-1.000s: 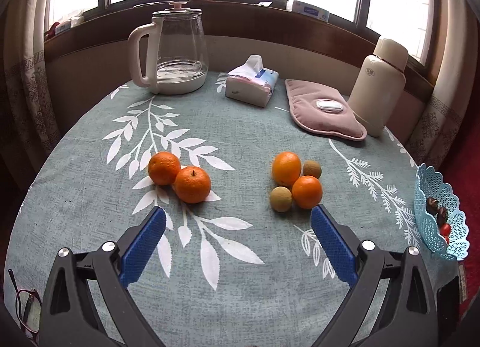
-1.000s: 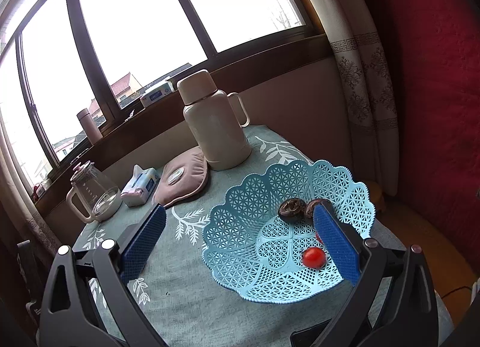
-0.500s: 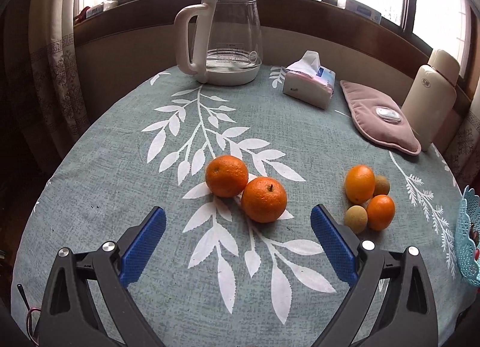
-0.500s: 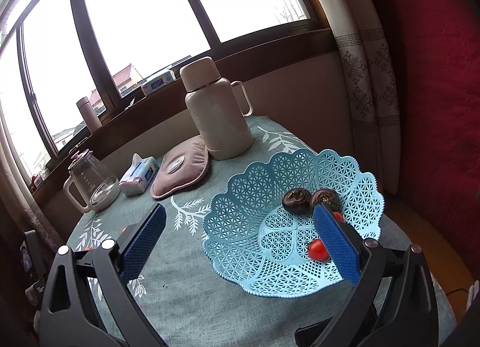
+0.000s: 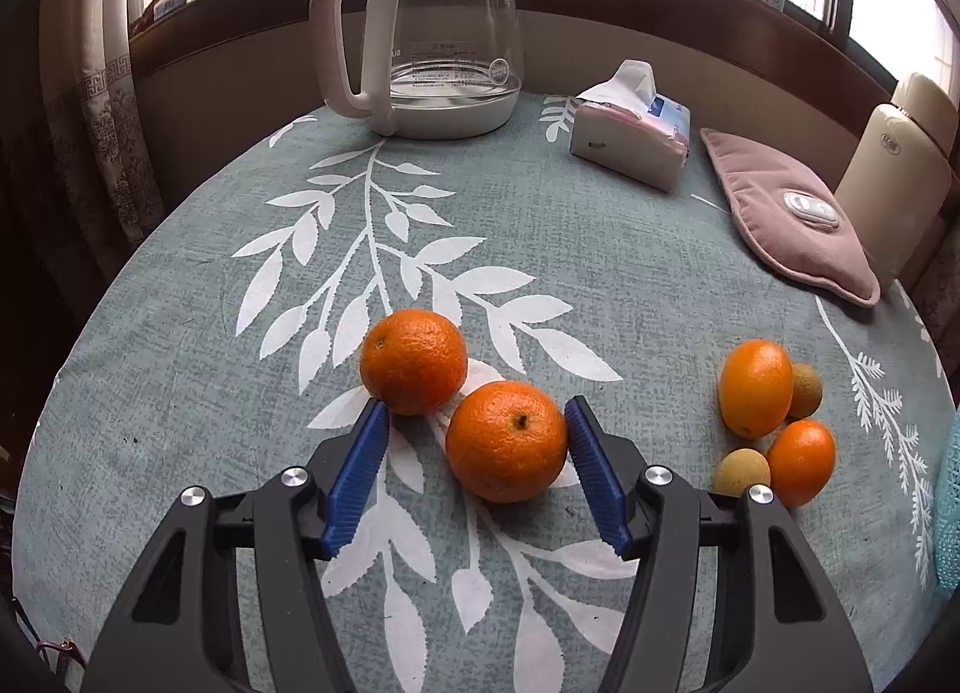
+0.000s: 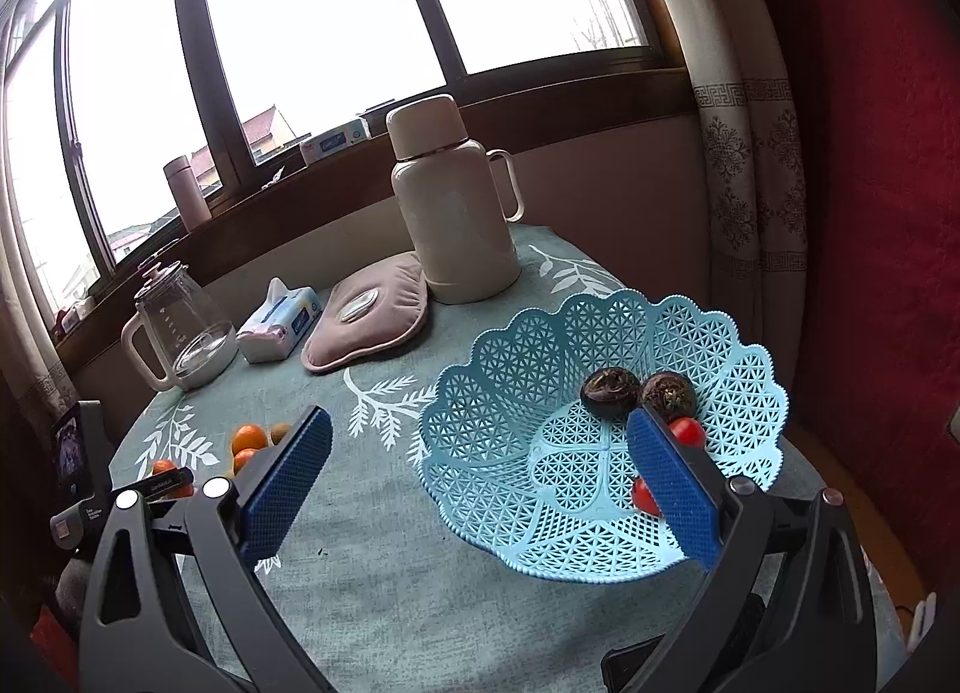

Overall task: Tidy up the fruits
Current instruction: 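Close the left tool around a large orange, then grasp another large orange with the right tool while the left tool holds its orange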

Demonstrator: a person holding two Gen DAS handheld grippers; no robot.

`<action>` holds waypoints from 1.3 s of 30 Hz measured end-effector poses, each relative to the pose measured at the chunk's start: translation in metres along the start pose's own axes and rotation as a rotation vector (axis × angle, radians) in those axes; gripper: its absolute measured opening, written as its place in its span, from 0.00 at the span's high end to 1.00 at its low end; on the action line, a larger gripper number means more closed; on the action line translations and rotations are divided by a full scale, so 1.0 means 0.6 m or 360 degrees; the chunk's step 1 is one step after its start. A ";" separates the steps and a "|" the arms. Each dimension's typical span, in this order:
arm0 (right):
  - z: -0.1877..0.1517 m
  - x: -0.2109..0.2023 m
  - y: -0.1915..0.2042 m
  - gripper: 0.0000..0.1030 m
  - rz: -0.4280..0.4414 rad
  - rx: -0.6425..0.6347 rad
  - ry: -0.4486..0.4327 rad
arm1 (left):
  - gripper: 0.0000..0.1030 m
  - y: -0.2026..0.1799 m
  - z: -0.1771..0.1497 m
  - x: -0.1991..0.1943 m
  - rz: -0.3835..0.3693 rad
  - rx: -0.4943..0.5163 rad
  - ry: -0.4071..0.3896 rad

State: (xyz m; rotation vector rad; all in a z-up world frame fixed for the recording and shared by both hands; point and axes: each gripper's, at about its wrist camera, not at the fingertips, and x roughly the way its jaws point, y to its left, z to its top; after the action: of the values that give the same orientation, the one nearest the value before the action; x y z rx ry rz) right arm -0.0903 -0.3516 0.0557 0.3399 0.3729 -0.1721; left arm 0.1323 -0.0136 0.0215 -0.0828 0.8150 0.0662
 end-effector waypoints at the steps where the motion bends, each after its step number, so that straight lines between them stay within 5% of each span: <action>1: -0.003 0.003 0.004 0.03 0.0004 -0.0011 0.0010 | 0.47 0.001 0.001 0.001 -0.0016 -0.0005 0.0001; 4: -0.014 0.011 0.017 0.03 0.0021 -0.0044 0.0045 | 0.61 0.001 -0.002 -0.001 -0.0077 0.0000 0.0003; 17: -0.053 0.053 0.113 0.03 0.0193 -0.0170 0.0218 | 0.61 0.023 -0.030 -0.047 -0.0183 -0.0048 -0.0040; 27: -0.054 0.139 0.194 0.03 0.0396 -0.0120 0.0478 | 0.61 0.037 -0.039 -0.068 -0.0161 -0.0093 -0.0131; 39: -0.063 0.221 0.261 0.05 0.0399 -0.0124 0.0593 | 0.61 0.043 -0.051 -0.061 -0.0202 -0.0114 -0.0114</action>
State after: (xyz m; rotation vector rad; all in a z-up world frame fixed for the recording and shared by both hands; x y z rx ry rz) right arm 0.0542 -0.2062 0.0177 0.3390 0.6983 0.1545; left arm 0.0826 0.0082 0.0259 -0.1984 0.7342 -0.0218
